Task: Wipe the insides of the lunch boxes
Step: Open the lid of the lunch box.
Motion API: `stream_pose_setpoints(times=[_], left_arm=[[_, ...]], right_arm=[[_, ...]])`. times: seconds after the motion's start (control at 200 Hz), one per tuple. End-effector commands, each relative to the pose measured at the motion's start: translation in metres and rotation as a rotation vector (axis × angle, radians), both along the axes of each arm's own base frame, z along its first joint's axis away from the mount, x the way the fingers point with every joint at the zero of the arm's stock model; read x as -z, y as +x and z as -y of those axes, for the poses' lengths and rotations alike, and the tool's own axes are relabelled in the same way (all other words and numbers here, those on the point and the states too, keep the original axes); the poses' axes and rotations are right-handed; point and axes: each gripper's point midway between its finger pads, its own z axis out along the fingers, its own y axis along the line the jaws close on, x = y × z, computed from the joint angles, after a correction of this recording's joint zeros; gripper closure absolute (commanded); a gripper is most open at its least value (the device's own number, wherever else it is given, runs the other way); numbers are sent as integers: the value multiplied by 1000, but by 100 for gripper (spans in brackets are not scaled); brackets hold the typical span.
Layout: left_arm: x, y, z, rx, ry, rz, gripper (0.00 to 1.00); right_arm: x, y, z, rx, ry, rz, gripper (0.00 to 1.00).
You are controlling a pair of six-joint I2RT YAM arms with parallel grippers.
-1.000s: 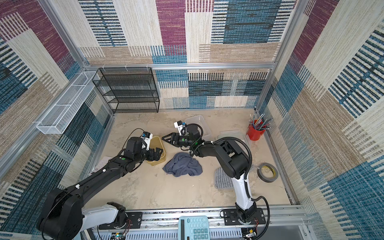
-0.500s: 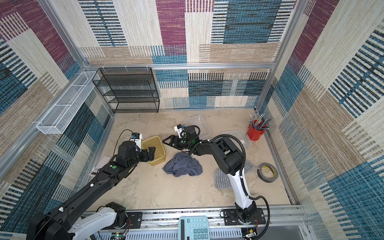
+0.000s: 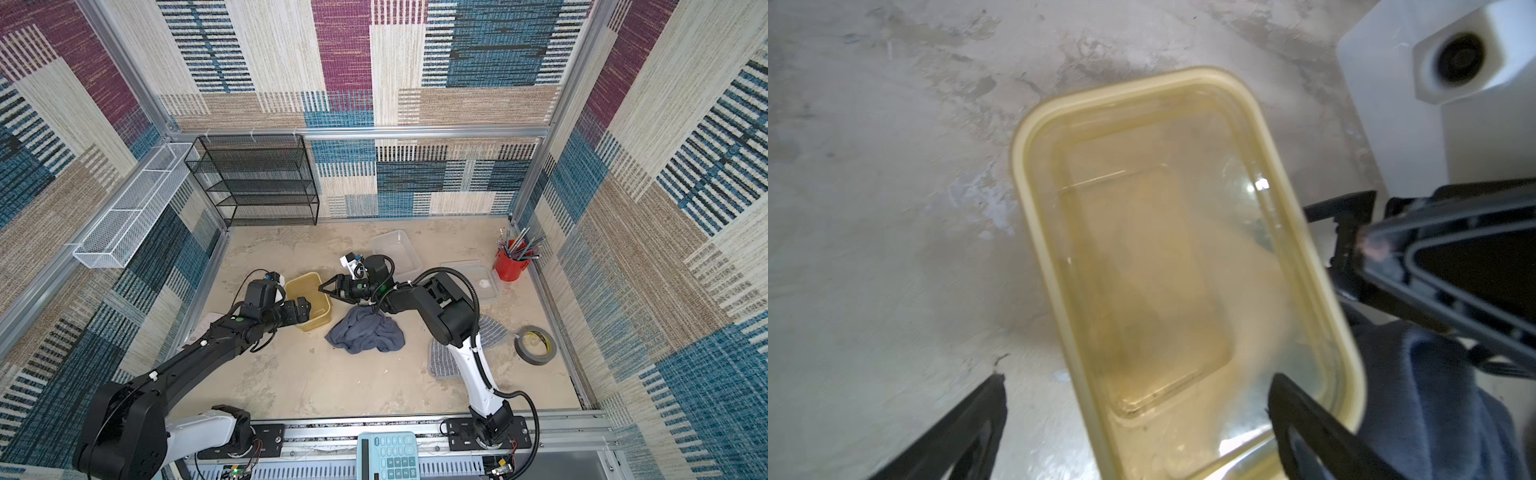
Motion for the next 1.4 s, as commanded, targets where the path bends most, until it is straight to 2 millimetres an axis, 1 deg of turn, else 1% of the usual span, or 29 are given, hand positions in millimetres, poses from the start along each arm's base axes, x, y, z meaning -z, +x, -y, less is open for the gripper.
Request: stream_pose_setpoints(times=[0.0, 0.145, 0.275, 0.401, 0.486, 0.586, 0.681, 0.761, 0.886, 1.082, 1.207, 1.257, 1.327, 1.397], left_arm=[[-16, 18, 22, 95, -69, 75, 1], [-17, 32, 42, 184, -113, 60, 1], [-22, 41, 56, 241, -146, 60, 1], [-25, 47, 55, 240, -126, 78, 1], [-27, 48, 55, 248, -117, 87, 1], [-29, 47, 59, 273, -117, 96, 1], [-26, 46, 56, 273, -94, 86, 1], [-24, 41, 52, 268, -69, 73, 1], [-27, 28, 50, 277, -5, 111, 1], [-44, -1, 62, 342, 105, 224, 1], [-49, -17, 65, 361, 186, 291, 1], [-50, -22, 66, 366, 218, 314, 1], [-53, -26, 74, 392, 267, 355, 1], [-49, -27, 80, 404, 336, 360, 0]], right_arm=[[-24, -5, 0, -16, 59, 42, 24], [-43, -11, 9, 6, 65, 92, 27], [-53, -15, 17, 22, 67, 108, 27], [-53, -10, 32, 83, 14, 121, 26], [-57, -9, 39, 103, 2, 136, 25], [-64, -10, 40, 98, 18, 146, 25], [-61, -8, 40, 104, 6, 132, 25], [-58, -9, 42, 101, 9, 118, 26], [-64, -12, 41, 97, 52, 100, 27], [-76, -12, 40, 92, 84, 104, 28], [-83, -12, 41, 97, 94, 111, 28], [-84, -12, 41, 97, 101, 107, 28], [-86, -12, 39, 90, 118, 97, 28], [-89, -12, 39, 87, 133, 90, 28]])
